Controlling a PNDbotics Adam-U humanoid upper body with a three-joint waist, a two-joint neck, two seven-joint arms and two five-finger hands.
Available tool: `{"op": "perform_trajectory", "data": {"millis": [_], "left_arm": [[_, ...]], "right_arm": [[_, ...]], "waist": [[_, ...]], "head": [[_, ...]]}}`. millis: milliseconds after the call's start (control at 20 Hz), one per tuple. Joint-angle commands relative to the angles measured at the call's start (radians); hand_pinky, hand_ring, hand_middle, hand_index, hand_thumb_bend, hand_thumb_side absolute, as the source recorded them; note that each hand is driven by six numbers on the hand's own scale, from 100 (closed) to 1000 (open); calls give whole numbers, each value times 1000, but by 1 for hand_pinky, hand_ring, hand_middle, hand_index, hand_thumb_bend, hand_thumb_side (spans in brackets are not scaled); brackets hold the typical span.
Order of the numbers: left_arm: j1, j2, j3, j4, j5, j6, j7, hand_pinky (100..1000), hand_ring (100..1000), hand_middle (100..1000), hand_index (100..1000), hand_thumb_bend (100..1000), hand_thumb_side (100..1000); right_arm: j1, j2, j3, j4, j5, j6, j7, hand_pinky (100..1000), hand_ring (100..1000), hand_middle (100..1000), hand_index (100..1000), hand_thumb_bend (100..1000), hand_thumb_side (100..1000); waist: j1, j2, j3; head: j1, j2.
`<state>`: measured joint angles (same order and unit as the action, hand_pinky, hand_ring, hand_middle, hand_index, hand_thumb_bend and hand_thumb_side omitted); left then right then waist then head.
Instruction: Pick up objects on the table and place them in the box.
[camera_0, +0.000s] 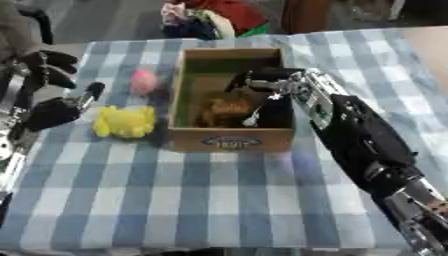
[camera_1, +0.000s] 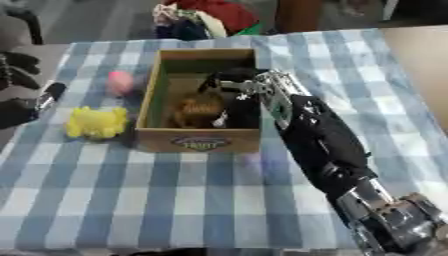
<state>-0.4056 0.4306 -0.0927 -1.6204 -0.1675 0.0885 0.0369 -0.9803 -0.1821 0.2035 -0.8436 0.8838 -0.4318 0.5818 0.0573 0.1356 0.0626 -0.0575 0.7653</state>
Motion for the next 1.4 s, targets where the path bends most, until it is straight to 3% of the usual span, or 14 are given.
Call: {"op": "perform_trajectory", "data": {"millis": [50, 400, 500, 600, 750, 900, 1100, 1400], "left_arm": [[-14, 25, 17, -4, 9, 1, 8, 645, 506, 549, 687, 505, 175], [-14, 38, 28, 12, 8, 3, 25, 645, 507, 549, 686, 506, 173], [-14, 43, 31, 23, 8, 5, 31, 644, 507, 550, 686, 506, 171], [-16, 47, 34, 40, 8, 7, 40, 643, 507, 548, 685, 503, 166], [-25, 60, 33, 88, 6, 16, 57, 643, 513, 555, 685, 480, 138], [-47, 85, 20, 155, -7, 22, 66, 647, 525, 568, 691, 420, 100], [-100, 131, -16, 260, -95, 6, 40, 658, 558, 593, 709, 462, 115], [-205, 166, -82, 407, -317, -73, -57, 705, 651, 670, 769, 511, 106]], "right_arm": [[-25, -52, 6, -93, -85, 3, 21, 859, 939, 921, 938, 396, 419], [-8, -153, 28, -292, -285, 57, -30, 818, 912, 886, 920, 353, 394], [2, -186, 28, -351, -333, 79, -64, 786, 886, 859, 903, 272, 397], [16, -216, 26, -407, -373, 100, -106, 771, 872, 840, 893, 289, 340], [45, -260, 23, -491, -414, 129, -161, 734, 817, 762, 833, 261, 305], [76, -300, 33, -563, -455, 140, -161, 711, 761, 699, 774, 252, 303], [108, -331, 49, -646, -515, 136, -110, 698, 729, 652, 760, 244, 307], [121, -339, 50, -709, -602, 148, -82, 686, 729, 651, 776, 228, 298]], "waist": [[0, -12, -4], [-1, -9, -28], [-1, -8, -37], [-1, -8, -45], [-1, -6, -60], [0, -5, -73], [3, -6, -90], [6, -8, -116]], "head": [[10, 0], [31, -4], [38, -6], [44, -8], [56, -11], [65, -15], [76, -17], [90, -15]]}}
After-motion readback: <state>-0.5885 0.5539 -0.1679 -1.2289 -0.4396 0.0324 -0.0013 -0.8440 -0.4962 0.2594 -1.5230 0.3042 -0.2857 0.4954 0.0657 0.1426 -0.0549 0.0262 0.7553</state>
